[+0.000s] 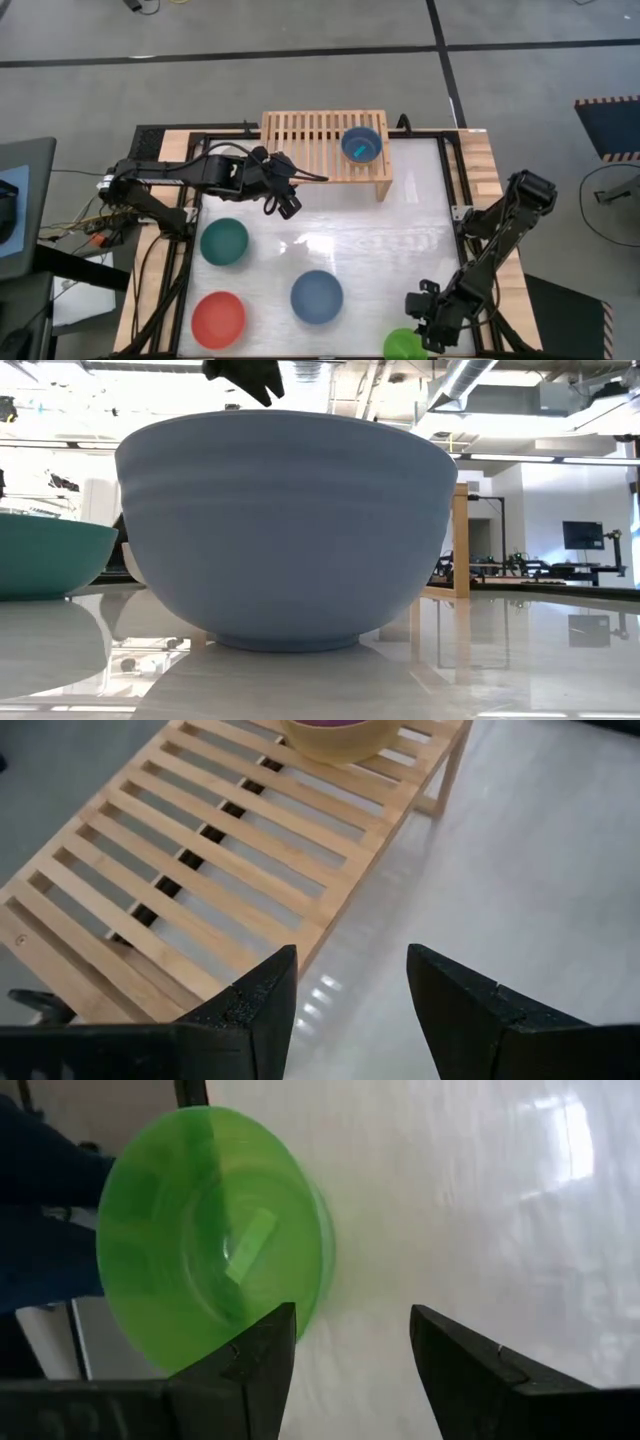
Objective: Place and stack bowls onto a shelf
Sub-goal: Stack the small green bowl on the small blue bowl on the shelf
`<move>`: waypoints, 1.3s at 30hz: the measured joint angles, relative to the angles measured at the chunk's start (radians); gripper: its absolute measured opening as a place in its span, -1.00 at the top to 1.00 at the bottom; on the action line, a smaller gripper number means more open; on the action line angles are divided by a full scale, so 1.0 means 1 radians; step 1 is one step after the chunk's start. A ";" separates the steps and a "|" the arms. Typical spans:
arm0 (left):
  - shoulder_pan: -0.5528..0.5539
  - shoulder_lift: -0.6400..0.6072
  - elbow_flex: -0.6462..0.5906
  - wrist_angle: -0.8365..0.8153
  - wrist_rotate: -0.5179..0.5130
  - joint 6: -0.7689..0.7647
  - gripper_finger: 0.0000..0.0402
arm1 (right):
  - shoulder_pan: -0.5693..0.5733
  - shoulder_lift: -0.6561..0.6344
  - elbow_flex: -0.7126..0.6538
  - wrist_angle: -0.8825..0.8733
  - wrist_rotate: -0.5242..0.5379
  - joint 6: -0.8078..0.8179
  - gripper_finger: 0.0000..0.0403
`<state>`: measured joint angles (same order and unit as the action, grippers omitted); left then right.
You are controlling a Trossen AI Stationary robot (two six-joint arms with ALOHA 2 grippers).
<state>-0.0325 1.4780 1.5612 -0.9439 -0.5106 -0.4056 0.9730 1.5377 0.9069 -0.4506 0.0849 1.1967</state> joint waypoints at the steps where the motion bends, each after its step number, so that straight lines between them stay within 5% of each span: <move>1: 0.001 0.000 0.000 -0.001 0.000 0.002 0.12 | 0.000 -0.004 0.010 -0.009 0.002 0.000 -0.10; 16: -0.010 0.000 0.000 0.000 0.006 -0.007 0.12 | -0.034 0.146 0.092 -0.046 0.004 -0.148 -0.06; 20: -0.010 0.000 0.000 0.000 0.015 -0.009 0.12 | -0.052 0.151 0.092 -0.052 -0.003 -0.149 0.19; 26: -0.010 0.000 0.000 0.000 0.015 -0.009 0.12 | -0.091 0.144 0.093 -0.079 -0.008 -0.137 0.86; 33: -0.010 0.000 0.000 0.006 0.015 0.002 0.12 | -0.146 0.104 0.094 -0.230 -0.005 0.055 0.86; 39: -0.003 0.000 0.000 0.064 0.015 0.069 0.12 | -0.206 -0.052 0.092 -0.425 0.055 0.085 0.88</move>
<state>-0.0355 1.4784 1.5612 -0.8802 -0.4956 -0.3368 0.7666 1.4860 0.9989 -0.8752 0.1401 1.2821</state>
